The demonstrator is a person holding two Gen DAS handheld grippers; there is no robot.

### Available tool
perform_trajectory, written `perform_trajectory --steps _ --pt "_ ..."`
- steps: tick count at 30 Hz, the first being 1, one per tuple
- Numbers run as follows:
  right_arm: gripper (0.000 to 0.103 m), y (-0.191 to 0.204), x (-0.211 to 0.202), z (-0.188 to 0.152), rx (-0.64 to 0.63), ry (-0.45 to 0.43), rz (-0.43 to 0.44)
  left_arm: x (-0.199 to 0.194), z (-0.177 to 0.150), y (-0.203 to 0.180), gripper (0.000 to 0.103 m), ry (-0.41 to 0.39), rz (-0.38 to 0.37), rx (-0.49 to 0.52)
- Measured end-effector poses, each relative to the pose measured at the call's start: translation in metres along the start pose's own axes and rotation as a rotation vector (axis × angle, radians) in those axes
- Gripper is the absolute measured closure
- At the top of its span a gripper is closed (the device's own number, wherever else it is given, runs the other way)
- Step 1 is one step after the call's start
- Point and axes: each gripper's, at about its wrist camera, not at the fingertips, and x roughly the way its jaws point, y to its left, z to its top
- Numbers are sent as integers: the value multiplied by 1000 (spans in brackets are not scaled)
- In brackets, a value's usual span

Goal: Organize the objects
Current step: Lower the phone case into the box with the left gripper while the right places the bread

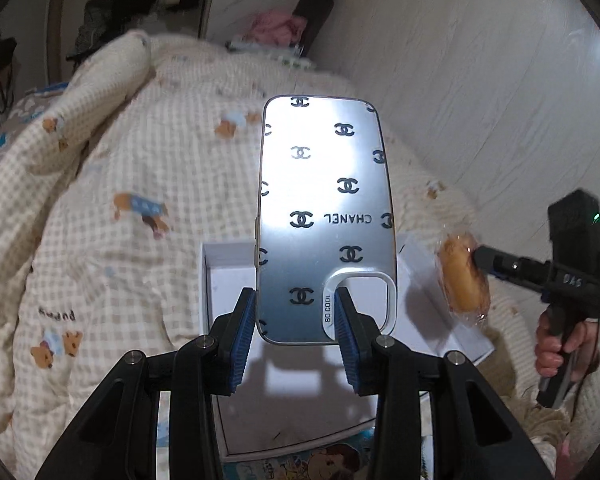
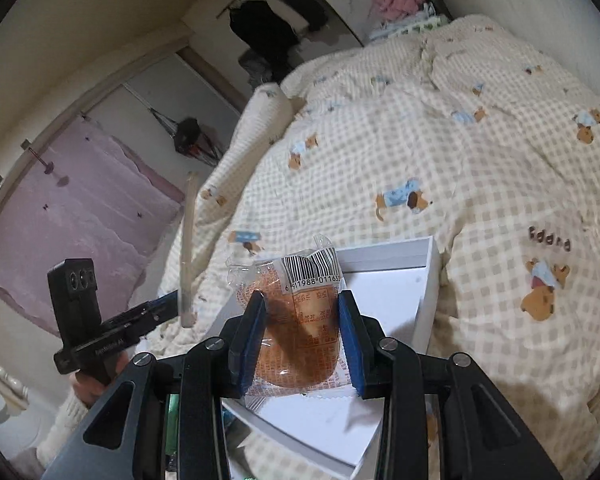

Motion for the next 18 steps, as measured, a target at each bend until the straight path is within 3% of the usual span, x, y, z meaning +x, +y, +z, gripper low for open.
perform_trajectory --steps 6,9,13,18 --pt "65 13 21 -21 -123 106 -117 30 -19 3 61 138 -19 -49" --pt "65 17 27 -27 -194 128 -177 35 -25 5 61 165 -10 -34" --pt "65 12 29 -30 -172 128 -180 38 -30 1 61 181 43 14" --pt "59 11 28 -33 -156 100 -186 37 -35 2 61 198 21 -10"
